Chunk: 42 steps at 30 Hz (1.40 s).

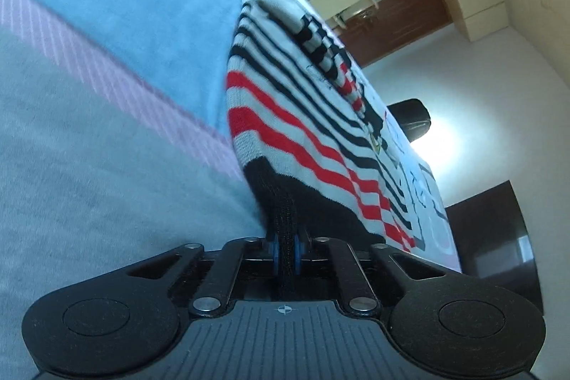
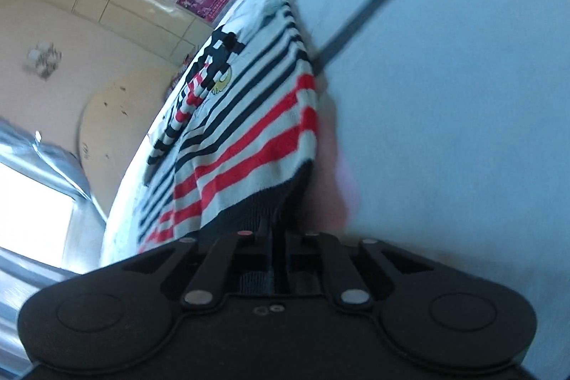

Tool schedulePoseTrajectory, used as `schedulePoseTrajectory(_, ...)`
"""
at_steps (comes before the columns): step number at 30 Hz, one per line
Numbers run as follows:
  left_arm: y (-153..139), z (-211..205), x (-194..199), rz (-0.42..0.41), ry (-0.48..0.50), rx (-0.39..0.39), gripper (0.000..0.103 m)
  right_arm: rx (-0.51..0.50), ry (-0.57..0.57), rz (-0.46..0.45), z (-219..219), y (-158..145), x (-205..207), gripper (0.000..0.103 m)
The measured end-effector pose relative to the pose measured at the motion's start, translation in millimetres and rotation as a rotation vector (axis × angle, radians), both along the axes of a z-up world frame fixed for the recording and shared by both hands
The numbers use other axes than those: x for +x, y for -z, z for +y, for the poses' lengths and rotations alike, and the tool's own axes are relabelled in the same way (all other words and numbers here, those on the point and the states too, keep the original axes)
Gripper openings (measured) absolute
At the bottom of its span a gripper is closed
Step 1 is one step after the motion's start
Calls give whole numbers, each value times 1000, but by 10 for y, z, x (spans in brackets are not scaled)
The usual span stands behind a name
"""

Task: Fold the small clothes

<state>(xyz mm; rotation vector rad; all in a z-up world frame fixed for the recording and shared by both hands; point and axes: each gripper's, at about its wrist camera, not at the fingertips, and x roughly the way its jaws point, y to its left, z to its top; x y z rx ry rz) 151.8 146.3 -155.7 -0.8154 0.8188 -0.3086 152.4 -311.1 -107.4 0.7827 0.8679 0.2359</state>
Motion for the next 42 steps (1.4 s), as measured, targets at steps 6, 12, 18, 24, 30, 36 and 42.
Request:
schedulePoseTrajectory(6,-330,225,-304,-139,-66,18,6,-25,-29,-209,-6,-541,-208,6)
schedulePoseTrajectory(12,-122,104,-255,-51,-61,203,6,-176,-38,-5,-1,-66,-72,6)
schedulePoseTrajectory(18,-153,32,-259,-54,-64,246,6,-148,-14,-23,9,-78,-40,6)
schedulePoseTrajectory(24,-154,23,-320,-64,-69,259,6,-149,-4,-16,4,-78,-77,6)
schedulePoseTrajectory(30,-195,30,-338,-80,-79,219,6,-170,-10,-44,21,-182,-113,6)
schedulePoseTrajectory(36,-299,146,-298,-123,-142,48,6,-191,-31,-163,30,-491,-57,6)
schedulePoseTrajectory(42,-613,183,66,-207,-191,-36,6,-221,-32,-268,25,-818,235,6)
